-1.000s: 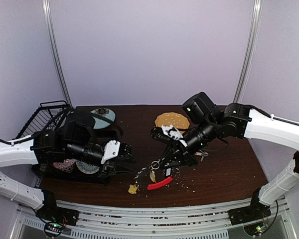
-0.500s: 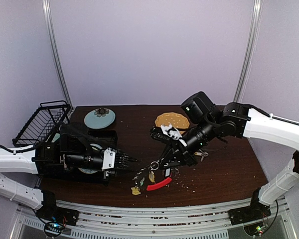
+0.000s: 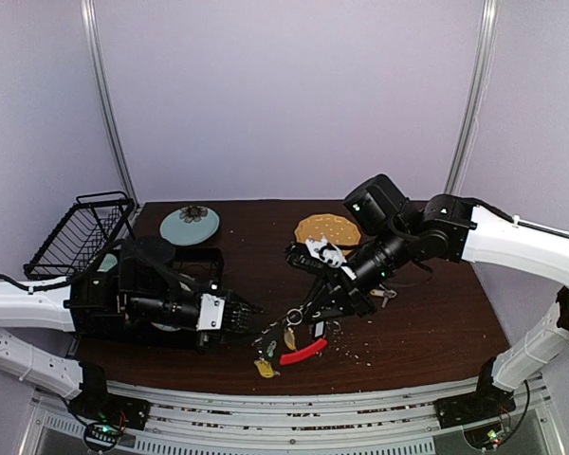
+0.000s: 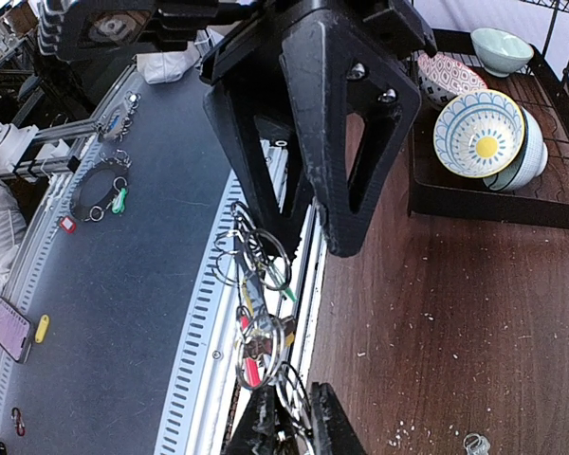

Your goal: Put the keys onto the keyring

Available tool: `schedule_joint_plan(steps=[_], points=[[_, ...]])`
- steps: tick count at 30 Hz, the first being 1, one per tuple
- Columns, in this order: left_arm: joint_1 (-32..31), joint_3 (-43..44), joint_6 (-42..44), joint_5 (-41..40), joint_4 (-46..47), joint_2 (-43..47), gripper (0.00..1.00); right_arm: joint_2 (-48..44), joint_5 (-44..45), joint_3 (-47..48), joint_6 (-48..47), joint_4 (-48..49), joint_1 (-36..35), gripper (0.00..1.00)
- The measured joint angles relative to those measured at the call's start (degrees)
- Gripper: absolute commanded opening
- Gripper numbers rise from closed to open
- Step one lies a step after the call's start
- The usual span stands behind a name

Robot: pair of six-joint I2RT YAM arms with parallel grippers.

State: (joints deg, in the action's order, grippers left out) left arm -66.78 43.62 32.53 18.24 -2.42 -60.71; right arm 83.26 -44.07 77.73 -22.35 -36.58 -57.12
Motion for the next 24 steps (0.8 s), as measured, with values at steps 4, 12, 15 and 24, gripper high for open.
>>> schedule_joint_plan(steps=[4,12,15,24], points=[[-0.02,0.0,0.37,0.15,-0.81,0.07,0.3,0.0,0.0,0.0,0.0,-0.02,0.0,0.0],[-0.46,0.0,-0.83,0.24,1.29,0.07,0.26,0.35,-0.02,0.02,0.0,0.0,0.0,0.0],[-0.52,0.0,-1.6,0.35,1.97,0.07,0.17,0.39,-0.07,0.02,0.0,0.0,0.0,0.0],[-0.74,0.0,-3.67,-0.81,3.91,0.07,0.0,0.44,-0.04,0.02,0.0,-0.07,0.0,0.0]])
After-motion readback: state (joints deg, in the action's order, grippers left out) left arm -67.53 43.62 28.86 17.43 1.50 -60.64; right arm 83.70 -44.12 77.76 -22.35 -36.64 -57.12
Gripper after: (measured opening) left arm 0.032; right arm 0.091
